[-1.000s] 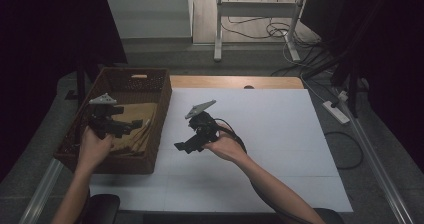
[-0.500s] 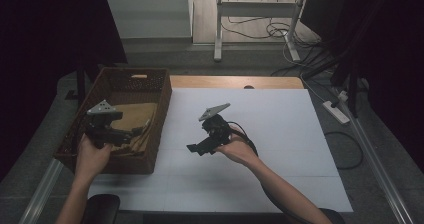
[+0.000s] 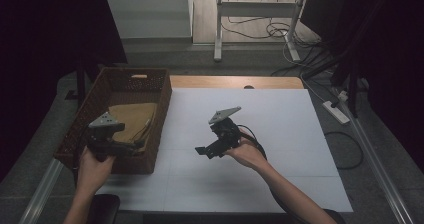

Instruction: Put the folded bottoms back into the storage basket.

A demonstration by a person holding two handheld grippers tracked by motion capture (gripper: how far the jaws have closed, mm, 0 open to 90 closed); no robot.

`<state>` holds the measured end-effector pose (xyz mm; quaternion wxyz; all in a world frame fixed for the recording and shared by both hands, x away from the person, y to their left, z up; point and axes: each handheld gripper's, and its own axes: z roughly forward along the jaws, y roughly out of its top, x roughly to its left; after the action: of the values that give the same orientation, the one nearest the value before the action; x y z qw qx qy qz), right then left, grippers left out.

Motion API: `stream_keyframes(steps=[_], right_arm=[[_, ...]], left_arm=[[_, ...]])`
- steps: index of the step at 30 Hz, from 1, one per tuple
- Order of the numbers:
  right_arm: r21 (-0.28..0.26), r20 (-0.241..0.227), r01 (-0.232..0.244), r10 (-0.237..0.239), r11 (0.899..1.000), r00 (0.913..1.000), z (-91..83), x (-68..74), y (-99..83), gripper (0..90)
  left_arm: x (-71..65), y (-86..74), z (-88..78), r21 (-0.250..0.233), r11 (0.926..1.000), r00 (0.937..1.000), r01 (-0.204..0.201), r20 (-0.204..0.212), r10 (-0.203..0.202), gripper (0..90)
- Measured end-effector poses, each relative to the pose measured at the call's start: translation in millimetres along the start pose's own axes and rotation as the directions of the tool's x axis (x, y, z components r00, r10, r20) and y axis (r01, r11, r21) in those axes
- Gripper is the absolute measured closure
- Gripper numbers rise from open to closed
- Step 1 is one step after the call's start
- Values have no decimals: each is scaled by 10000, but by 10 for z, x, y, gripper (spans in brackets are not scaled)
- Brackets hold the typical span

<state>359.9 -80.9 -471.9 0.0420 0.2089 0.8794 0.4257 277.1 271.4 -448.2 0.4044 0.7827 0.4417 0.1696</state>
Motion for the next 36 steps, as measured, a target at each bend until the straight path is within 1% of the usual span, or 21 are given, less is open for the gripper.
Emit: stream_keyframes(steps=[2, 13, 23, 27, 36], right_arm=[[-43, 51, 22, -22, 10000, 10000, -12, 4, -18, 2], [39, 180, 25, -26, 10000, 9998, -85, 7, -164, 1], [15, 335, -263, 262, 9997, 9991, -194, -47, -312, 1], [44, 400, -335, 333, 9994, 9986, -229, -63, -367, 1], [160, 520, -363, 354, 9992, 9980, -273, -81, -458, 2]], left_arm=[[-12, -29, -6, -20, 10000, 10000, 57, 65, -57, 4], [-94, -161, -91, -290, 9994, 9998, 192, 74, -190, 3], [-183, -300, -182, -332, 9991, 9997, 252, 43, -250, 3], [-203, -373, -227, -364, 9987, 9994, 348, 50, -346, 3], [-232, -532, -328, -512, 9972, 9986, 537, 48, -535, 4]])
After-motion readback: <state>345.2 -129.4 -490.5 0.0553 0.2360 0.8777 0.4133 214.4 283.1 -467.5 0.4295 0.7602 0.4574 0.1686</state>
